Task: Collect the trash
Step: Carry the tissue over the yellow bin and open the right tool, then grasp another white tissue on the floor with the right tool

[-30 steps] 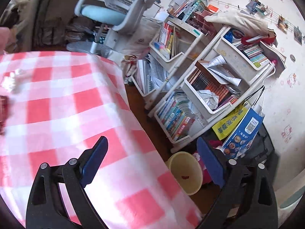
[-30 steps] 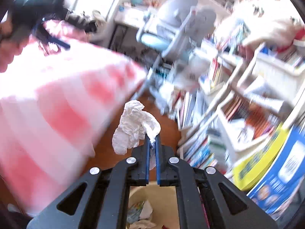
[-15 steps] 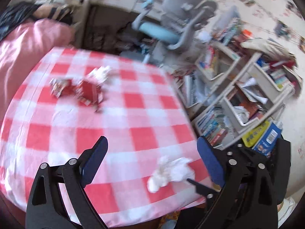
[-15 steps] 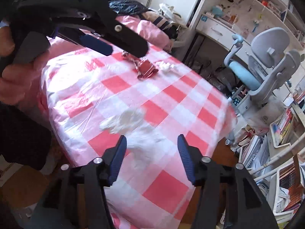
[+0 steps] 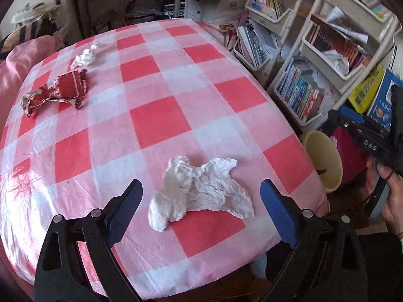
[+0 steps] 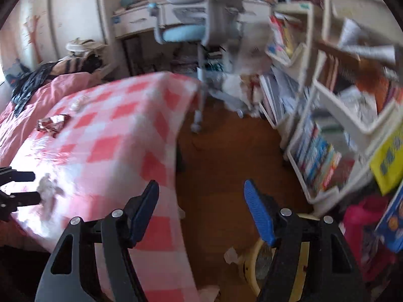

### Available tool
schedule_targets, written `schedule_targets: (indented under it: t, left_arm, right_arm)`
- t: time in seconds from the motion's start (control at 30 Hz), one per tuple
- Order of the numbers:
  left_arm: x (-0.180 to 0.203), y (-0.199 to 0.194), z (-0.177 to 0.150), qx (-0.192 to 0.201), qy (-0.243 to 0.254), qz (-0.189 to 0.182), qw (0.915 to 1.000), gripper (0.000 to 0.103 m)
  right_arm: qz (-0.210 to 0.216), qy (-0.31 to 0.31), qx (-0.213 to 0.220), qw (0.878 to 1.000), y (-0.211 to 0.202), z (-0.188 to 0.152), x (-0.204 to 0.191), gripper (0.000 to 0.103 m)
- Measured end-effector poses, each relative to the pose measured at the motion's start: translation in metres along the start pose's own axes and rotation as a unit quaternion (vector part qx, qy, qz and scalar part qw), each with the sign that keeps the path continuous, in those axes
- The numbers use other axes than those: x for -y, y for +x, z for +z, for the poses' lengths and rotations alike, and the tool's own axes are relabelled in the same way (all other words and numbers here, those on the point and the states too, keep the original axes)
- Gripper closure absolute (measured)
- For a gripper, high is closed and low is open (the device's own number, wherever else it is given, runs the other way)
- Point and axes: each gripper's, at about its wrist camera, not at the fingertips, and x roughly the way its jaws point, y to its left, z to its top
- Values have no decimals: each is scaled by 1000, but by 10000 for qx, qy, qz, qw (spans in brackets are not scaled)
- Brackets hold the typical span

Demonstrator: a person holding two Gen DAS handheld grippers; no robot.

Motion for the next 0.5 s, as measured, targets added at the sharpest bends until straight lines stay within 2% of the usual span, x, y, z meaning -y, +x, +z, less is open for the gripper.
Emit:
schedule_targets:
  t: [0.1,0.23,0.33,0.37,0.4,0.43,0.47,0.5]
  left_arm:
    - [17,11,-7,-83,393,236,9989,12]
    - [18,11,-4,-34,379,173,9991,11]
    - [18,12,-3,-4,402,166,9991,11]
    - [17,12,-3,10,416,159,9990,10]
    - [17,13,-2,16,425,155,9990,10]
    - [17,13,-2,18,431,151,9990,9]
    - [17,14,-1,21,442,147,9989,9]
    - [17,14,-1,27,459,138,9988,8]
  right_arm:
    - [-173,213,-594,9979,48,-49,25,36]
    - [-124,-329,-1056,9938,102,-100,19,36]
    - [-156,-1136,-1311,9847,143,-135,2,37]
    - [-308,-1615,-1127,9799,148,-145,-9,32]
    - [-557,-2213,-1093,9675,160,-157,-23,22]
    - [-800,-2621,-1016,9563,168,-167,-32,22]
    - [-725,-2893,-934,9499,174,-171,-40,25]
    - [-483,-2946,-1154,9474,186,-175,-44,25]
